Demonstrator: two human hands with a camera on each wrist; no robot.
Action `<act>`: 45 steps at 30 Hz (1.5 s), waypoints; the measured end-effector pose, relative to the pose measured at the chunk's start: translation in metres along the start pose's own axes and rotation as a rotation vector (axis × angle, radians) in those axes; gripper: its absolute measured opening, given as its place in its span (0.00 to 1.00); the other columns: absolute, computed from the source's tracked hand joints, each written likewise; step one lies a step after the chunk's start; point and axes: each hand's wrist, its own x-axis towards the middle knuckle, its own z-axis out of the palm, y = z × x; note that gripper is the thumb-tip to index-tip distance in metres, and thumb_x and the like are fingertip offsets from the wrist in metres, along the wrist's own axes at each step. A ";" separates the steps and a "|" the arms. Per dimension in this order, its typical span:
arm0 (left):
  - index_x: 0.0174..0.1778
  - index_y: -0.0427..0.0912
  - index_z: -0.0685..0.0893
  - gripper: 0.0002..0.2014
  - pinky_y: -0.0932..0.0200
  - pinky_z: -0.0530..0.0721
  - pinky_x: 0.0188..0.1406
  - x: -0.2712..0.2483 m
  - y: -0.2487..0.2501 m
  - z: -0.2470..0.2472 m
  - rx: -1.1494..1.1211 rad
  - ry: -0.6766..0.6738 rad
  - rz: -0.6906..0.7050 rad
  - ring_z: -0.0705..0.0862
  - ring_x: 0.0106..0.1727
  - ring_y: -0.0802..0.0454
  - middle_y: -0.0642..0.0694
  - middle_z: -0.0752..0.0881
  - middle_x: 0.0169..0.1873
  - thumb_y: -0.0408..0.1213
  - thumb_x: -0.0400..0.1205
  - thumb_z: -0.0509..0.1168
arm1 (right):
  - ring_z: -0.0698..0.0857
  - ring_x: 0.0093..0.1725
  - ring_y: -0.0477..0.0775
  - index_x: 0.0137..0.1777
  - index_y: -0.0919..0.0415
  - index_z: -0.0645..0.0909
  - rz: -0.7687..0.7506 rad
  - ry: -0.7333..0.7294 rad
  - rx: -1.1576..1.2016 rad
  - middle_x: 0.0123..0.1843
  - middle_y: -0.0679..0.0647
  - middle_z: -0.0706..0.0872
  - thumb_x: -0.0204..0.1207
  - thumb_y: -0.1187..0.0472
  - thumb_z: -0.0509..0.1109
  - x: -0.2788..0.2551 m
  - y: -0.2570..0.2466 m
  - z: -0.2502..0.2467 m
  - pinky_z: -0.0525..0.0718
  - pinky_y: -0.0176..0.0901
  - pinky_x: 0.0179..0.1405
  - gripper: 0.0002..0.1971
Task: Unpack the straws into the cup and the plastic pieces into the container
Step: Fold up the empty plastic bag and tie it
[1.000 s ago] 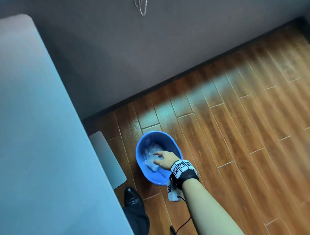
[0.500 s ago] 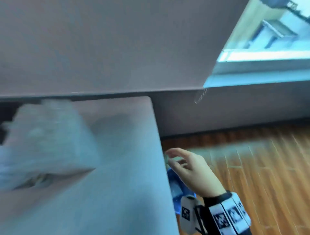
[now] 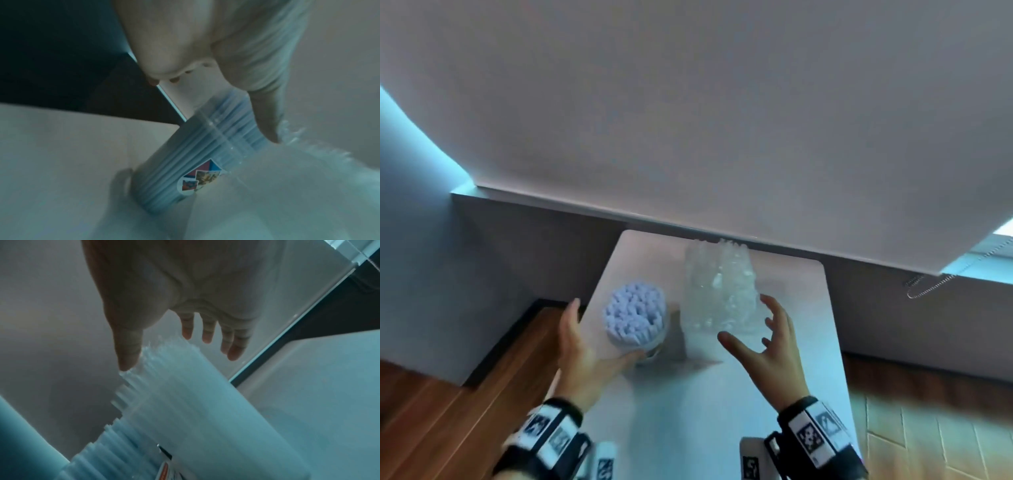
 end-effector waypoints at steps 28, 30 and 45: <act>0.69 0.49 0.66 0.50 0.46 0.78 0.71 0.158 0.101 0.162 -0.151 -0.310 0.097 0.75 0.67 0.49 0.46 0.72 0.66 0.49 0.55 0.88 | 0.68 0.80 0.50 0.85 0.45 0.52 0.098 0.190 -0.105 0.83 0.44 0.65 0.62 0.39 0.81 0.175 0.017 -0.022 0.66 0.41 0.74 0.56; 0.72 0.46 0.67 0.50 0.49 0.74 0.73 0.167 0.107 0.164 -0.059 -0.335 0.130 0.70 0.68 0.51 0.46 0.69 0.66 0.48 0.58 0.87 | 0.68 0.79 0.50 0.85 0.45 0.52 0.096 0.184 -0.105 0.83 0.44 0.66 0.62 0.39 0.81 0.184 0.018 -0.024 0.66 0.42 0.74 0.55; 0.65 0.57 0.71 0.50 0.46 0.79 0.69 0.187 0.105 0.184 -0.096 -0.286 0.110 0.74 0.68 0.49 0.50 0.75 0.64 0.46 0.48 0.88 | 0.66 0.81 0.48 0.85 0.44 0.50 0.089 0.196 -0.062 0.83 0.42 0.63 0.62 0.39 0.81 0.209 0.021 -0.017 0.63 0.38 0.73 0.56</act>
